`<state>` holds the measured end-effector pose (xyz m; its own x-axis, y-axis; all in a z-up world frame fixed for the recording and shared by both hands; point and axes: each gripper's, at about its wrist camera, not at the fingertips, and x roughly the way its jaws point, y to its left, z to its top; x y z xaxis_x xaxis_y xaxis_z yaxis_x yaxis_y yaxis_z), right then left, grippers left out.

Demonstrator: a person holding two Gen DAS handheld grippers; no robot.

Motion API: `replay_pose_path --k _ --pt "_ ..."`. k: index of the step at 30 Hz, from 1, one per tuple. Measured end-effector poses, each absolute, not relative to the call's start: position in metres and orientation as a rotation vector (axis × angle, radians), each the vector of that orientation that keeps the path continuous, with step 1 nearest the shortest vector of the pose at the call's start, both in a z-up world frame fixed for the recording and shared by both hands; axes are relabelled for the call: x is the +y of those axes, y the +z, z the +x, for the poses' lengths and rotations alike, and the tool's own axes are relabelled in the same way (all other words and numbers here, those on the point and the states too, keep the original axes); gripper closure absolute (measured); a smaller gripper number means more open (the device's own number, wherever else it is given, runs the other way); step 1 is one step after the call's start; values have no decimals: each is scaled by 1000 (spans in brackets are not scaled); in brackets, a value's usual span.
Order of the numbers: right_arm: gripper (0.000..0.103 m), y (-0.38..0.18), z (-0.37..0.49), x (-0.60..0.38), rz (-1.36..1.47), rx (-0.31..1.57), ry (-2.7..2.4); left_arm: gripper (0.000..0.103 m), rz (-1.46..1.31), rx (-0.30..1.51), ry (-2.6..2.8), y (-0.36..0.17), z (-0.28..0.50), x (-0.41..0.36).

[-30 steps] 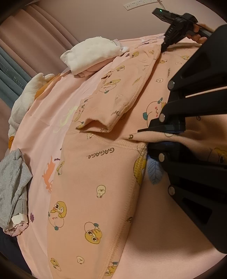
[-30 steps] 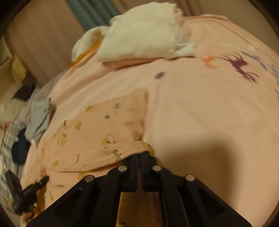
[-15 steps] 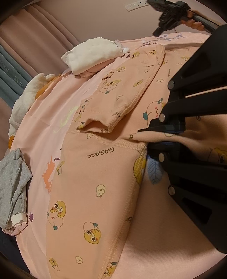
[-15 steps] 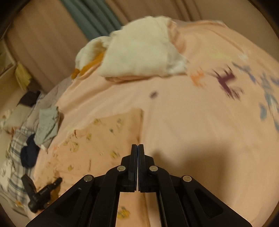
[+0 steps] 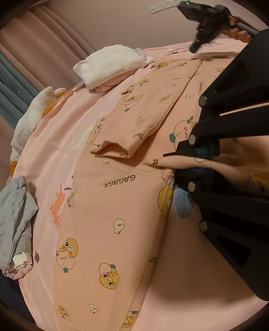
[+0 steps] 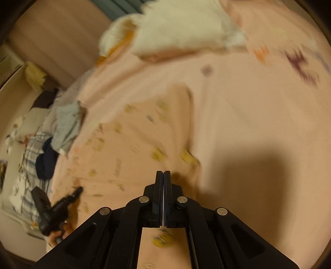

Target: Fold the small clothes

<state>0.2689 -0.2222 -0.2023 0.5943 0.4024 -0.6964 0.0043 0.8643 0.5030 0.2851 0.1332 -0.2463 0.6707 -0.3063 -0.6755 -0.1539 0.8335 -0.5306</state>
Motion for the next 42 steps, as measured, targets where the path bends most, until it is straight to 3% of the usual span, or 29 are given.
replay_pose_path --k 4,9,13,19,20,22,24,27,30,32,34,36,42 --pt "103 -199 303 -208 325 917 108 94 -608 843 -97 -247 285 135" --pt "103 -227 361 -218 423 989 94 94 -621 839 -103 -248 285 136" --pt "103 -230 391 -199 325 974 64 93 -627 837 -106 -248 285 137" --pt "103 -218 369 -212 469 1005 132 93 -627 836 -107 -248 285 137" --pt "100 -215 360 -213 464 1009 138 93 -631 835 -108 -248 285 138" --pt "80 -210 340 -212 433 1017 152 93 -662 824 -120 -249 284 141" --pt "45 -206 324 -210 445 1025 175 93 -696 818 -131 -250 283 145" --pt "42 -197 313 -204 468 1010 214 91 -706 832 -113 -244 281 144" --pt "42 -188 306 -189 395 1001 218 67 -643 844 -114 -232 278 135" --pt "42 -184 301 -176 368 1003 235 37 -603 831 -85 -218 270 136" --pt "42 -181 296 -168 366 1001 277 28 -601 770 -20 -203 257 154" --pt "42 -176 289 -155 319 988 306 22 -633 730 22 -194 245 187" --pt "42 -172 280 -152 171 937 212 23 -783 772 245 -201 207 298"
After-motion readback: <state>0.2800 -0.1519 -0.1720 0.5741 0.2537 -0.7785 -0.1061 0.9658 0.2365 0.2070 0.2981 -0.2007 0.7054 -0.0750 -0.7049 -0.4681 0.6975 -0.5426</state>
